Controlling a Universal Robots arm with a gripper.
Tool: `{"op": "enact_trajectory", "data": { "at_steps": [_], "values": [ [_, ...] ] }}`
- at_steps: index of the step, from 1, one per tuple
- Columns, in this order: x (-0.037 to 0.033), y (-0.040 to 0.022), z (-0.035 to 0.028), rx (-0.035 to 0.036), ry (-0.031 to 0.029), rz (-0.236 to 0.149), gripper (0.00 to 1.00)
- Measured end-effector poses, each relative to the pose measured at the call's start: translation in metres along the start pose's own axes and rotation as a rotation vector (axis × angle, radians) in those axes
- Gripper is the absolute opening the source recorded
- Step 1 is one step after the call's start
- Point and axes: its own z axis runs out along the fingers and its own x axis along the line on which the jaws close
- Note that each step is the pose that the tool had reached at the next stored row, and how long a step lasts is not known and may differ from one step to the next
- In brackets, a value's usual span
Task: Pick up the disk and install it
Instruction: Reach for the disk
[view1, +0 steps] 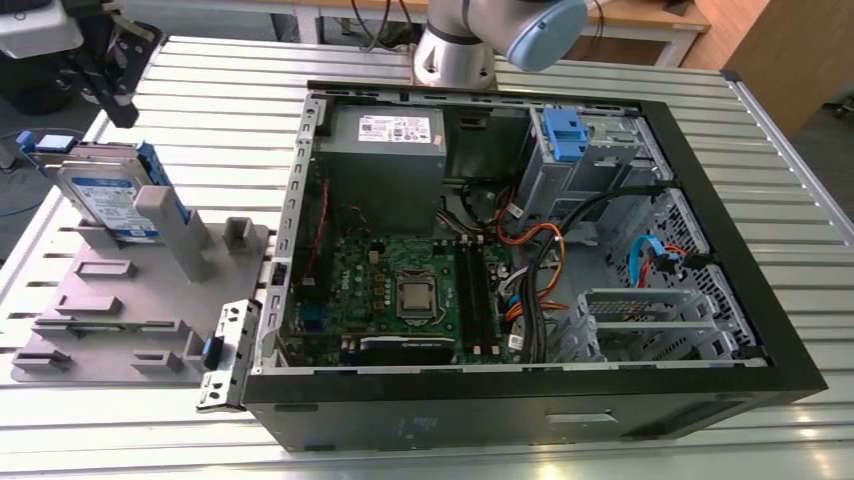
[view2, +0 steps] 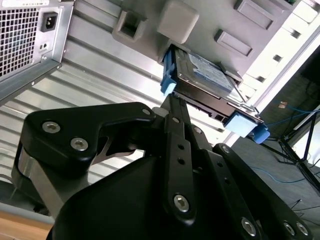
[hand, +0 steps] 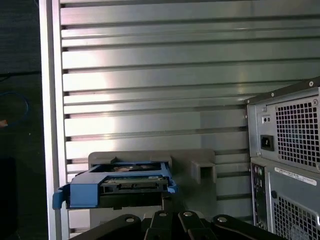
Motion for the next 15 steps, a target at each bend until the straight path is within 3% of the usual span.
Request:
{"op": "enact_trajectory", "data": {
  "at_steps": [11,15],
  "values": [
    [0.0287,-0.0025,0.0077,0.0009,-0.0003,0.0,0.11],
    [0.0361,-0.0032,0.0106,0.0017,-0.0002,0.0,0.11]
  ]
}}
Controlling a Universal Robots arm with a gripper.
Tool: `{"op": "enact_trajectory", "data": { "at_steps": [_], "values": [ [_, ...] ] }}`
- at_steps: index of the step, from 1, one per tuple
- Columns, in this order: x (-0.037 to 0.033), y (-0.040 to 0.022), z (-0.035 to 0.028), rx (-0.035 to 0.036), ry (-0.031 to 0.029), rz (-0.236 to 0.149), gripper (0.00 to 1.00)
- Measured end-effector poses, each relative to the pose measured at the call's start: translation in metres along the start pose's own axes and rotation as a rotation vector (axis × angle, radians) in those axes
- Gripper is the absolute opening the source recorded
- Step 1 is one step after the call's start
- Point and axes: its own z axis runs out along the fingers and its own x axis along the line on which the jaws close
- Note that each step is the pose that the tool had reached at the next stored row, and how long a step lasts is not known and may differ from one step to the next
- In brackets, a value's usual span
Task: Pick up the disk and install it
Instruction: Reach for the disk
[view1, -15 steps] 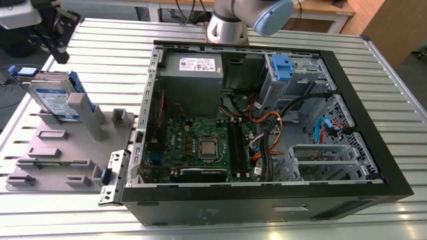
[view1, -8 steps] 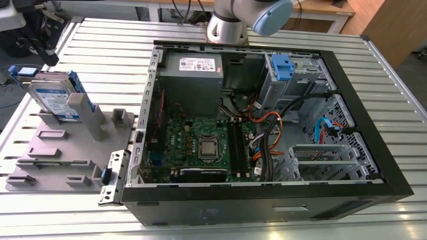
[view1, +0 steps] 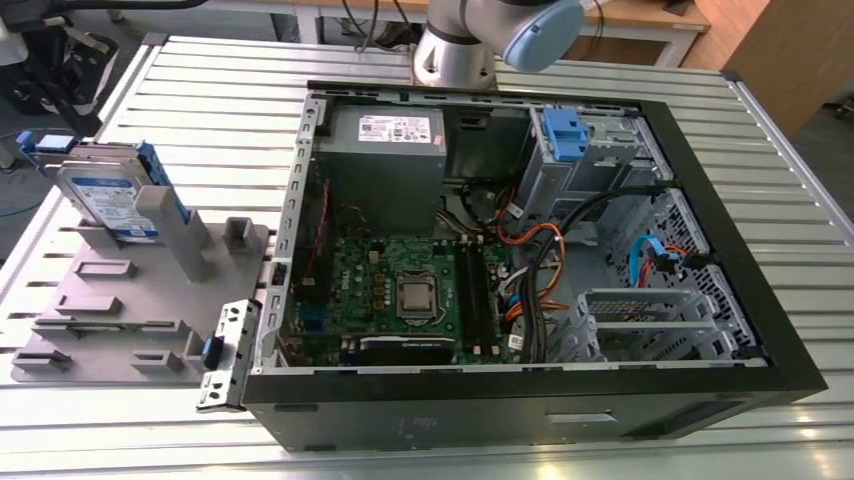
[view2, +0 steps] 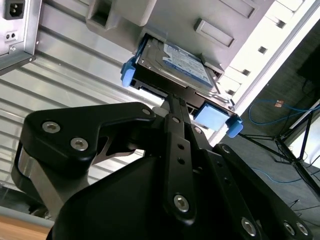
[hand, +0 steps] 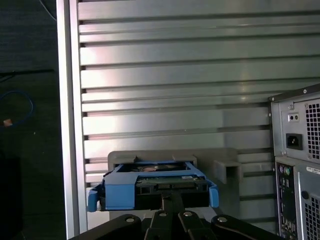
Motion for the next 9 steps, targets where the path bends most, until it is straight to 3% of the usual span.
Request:
{"op": "enact_trajectory", "data": {
  "at_steps": [9],
  "values": [
    [0.0074,-0.0021,0.0065,0.0012,0.0004,0.0,0.11]
  ]
}}
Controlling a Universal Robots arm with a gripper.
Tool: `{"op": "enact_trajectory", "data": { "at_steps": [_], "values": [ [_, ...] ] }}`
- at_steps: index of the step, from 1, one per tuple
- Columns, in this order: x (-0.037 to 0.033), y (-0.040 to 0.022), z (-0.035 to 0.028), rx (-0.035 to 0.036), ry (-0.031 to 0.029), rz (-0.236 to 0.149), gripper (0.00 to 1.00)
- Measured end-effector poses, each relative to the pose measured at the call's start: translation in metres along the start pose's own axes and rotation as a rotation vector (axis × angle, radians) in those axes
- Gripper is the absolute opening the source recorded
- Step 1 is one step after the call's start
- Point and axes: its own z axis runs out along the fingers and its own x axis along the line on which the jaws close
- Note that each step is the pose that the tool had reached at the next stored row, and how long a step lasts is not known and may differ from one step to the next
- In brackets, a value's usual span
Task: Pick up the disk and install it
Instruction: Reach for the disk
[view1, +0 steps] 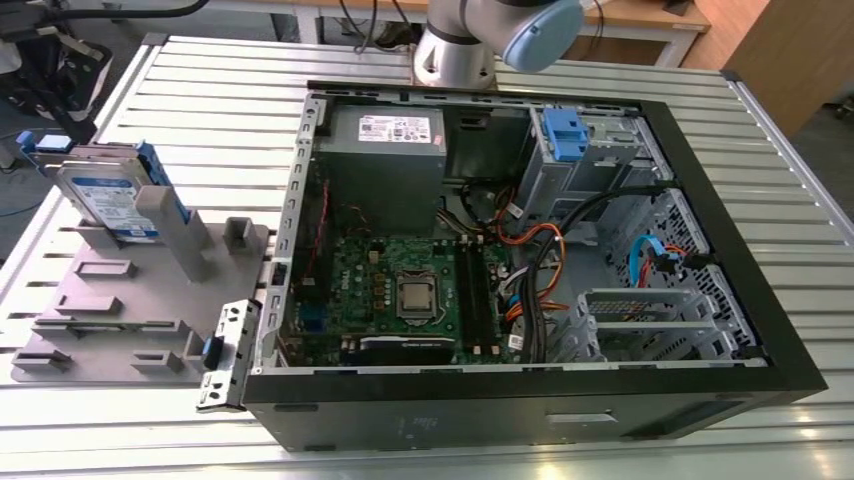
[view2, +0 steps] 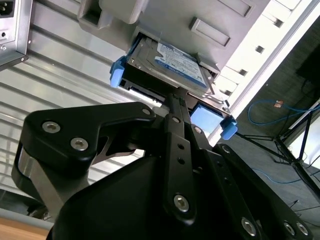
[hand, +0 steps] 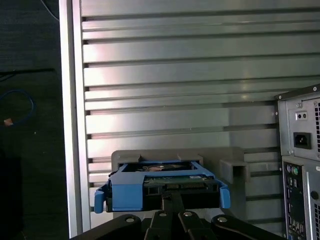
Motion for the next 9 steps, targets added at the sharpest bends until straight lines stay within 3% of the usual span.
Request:
{"op": "enact_trajectory", "data": {
  "at_steps": [9],
  "values": [
    [0.0028,-0.001,0.0031,0.0013,0.0006,0.0,0.11]
  ]
}}
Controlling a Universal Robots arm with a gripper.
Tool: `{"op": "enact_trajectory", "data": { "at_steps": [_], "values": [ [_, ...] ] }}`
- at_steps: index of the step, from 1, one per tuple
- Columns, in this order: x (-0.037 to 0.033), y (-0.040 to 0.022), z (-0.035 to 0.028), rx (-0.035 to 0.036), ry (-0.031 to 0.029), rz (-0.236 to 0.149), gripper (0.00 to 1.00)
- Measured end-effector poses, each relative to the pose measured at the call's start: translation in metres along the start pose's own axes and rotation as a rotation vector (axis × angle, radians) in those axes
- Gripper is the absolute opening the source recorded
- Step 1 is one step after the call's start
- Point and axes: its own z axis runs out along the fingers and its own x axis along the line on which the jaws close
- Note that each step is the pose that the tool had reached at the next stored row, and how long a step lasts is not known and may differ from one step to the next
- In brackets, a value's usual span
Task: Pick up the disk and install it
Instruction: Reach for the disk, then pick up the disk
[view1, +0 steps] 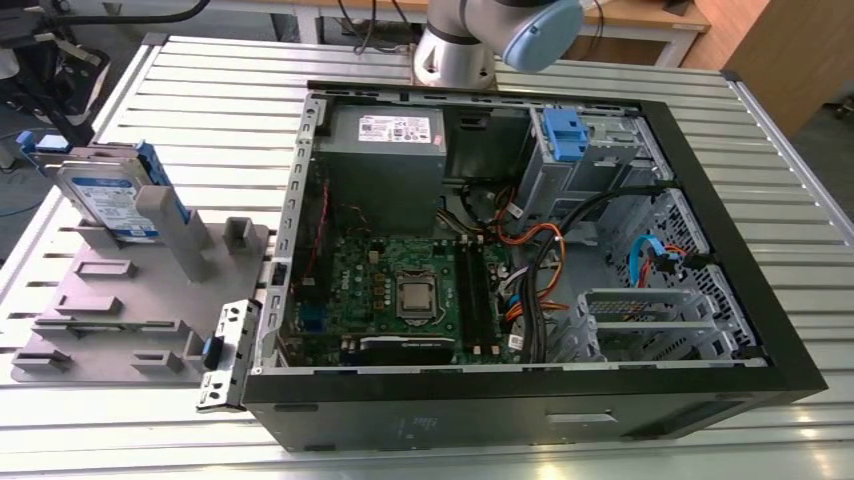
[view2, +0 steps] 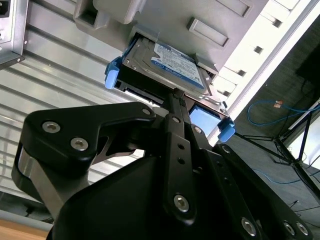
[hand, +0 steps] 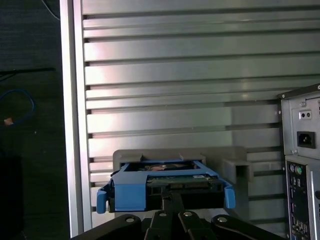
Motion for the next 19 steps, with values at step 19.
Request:
{"op": "enact_trajectory", "data": {
  "at_steps": [19],
  "values": [
    [0.0017,-0.0005,-0.0059,0.0,-0.0001,0.0,0.11]
  ]
}}
